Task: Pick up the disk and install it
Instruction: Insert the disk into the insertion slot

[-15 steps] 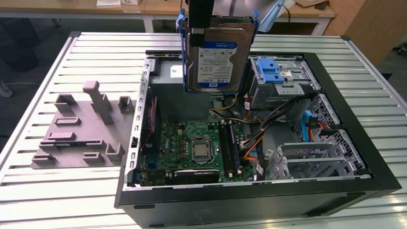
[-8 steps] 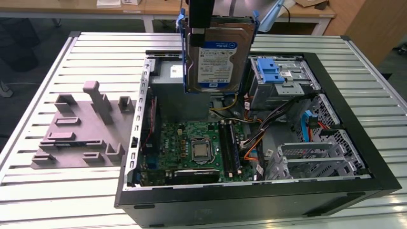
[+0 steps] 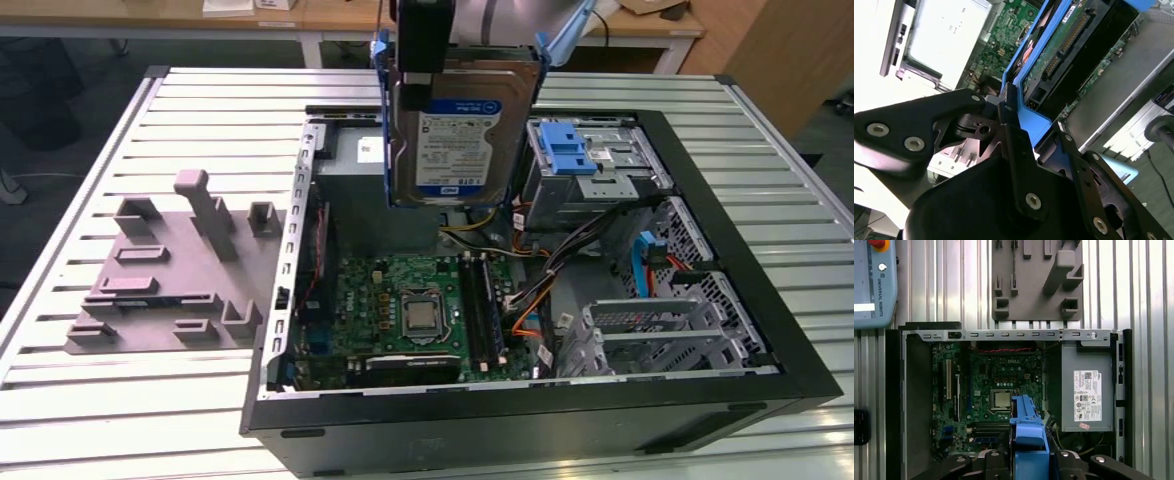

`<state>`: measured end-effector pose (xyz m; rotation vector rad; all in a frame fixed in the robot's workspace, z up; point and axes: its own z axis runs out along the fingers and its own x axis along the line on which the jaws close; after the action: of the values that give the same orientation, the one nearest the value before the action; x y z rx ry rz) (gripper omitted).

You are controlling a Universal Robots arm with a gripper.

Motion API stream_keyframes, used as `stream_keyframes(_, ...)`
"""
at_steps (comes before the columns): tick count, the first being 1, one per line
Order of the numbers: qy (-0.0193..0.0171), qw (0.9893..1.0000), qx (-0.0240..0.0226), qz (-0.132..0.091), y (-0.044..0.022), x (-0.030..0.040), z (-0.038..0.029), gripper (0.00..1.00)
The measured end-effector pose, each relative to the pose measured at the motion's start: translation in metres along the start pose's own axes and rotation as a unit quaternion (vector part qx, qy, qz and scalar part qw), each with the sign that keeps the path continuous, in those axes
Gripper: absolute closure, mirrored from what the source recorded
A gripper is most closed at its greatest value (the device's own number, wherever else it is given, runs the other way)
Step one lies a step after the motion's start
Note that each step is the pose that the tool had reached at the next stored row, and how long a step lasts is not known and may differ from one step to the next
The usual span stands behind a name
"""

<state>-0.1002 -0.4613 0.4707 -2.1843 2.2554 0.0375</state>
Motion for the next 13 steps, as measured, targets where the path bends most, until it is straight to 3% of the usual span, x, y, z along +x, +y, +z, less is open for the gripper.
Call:
stream_keyframes(7, 0.0011, 1.0000, 0.0000, 0.000, -0.0007, 0.0209, -0.0004, 0.64)
stream_keyframes(11, 0.0018, 1.0000, 0.0000, 0.000, -0.0022, 0.0257, -0.0005, 0.64)
stream_keyframes(13, 0.0018, 1.0000, 0.0000, 0.000, -0.0072, 0.0258, -0.0006, 0.64)
